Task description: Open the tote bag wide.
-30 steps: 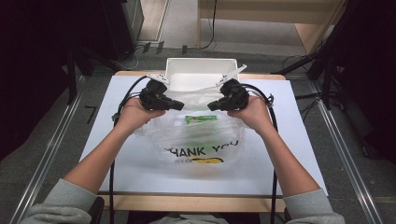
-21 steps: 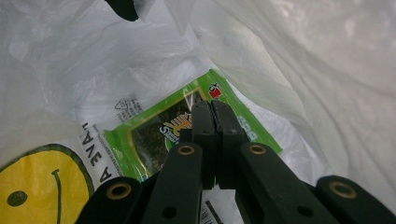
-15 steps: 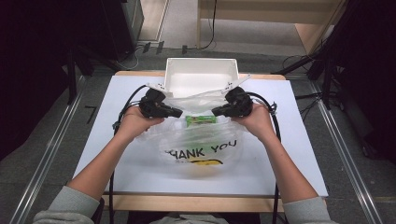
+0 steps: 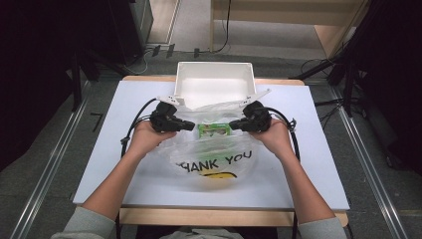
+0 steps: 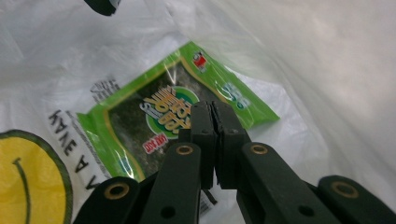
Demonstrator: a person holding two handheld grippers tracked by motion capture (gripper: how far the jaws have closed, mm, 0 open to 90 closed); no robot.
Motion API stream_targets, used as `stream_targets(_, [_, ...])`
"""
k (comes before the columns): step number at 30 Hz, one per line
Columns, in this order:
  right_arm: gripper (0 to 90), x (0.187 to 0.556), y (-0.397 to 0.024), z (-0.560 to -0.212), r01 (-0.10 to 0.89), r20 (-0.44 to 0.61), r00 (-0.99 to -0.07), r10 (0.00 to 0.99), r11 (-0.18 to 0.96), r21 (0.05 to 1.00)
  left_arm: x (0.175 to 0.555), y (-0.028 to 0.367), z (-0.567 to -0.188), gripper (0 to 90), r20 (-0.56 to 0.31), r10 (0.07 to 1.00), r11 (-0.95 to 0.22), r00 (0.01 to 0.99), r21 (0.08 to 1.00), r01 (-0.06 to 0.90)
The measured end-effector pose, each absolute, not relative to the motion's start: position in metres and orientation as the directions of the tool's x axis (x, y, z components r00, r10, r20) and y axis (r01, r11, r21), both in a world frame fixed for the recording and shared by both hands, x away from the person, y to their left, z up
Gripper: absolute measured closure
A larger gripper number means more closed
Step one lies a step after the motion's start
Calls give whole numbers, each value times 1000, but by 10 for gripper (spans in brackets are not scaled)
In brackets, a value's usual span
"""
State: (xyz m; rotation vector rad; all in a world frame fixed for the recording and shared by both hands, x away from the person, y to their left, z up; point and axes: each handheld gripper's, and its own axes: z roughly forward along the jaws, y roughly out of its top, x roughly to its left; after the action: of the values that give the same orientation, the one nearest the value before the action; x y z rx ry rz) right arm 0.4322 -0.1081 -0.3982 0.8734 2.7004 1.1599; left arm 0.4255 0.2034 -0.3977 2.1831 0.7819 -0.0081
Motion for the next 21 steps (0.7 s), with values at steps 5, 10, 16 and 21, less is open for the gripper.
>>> stream_targets(5, [895,431,-112,-409,489,144,-821,552,551,676,426,205,-405,887,-256,548,-483,796,680,551])
stream_targets(10, [895,430,-118,-417,513,150,-802,579,537,669,425,205,-412,886,-262,560,-476,786,674,564])
stream_targets(16, [894,428,-122,-430,541,155,-778,608,525,656,425,202,-418,877,-252,575,-480,779,667,570])
stream_targets(21, [895,428,-121,-439,554,150,-764,627,521,649,424,204,-426,886,-262,570,-468,779,675,570])
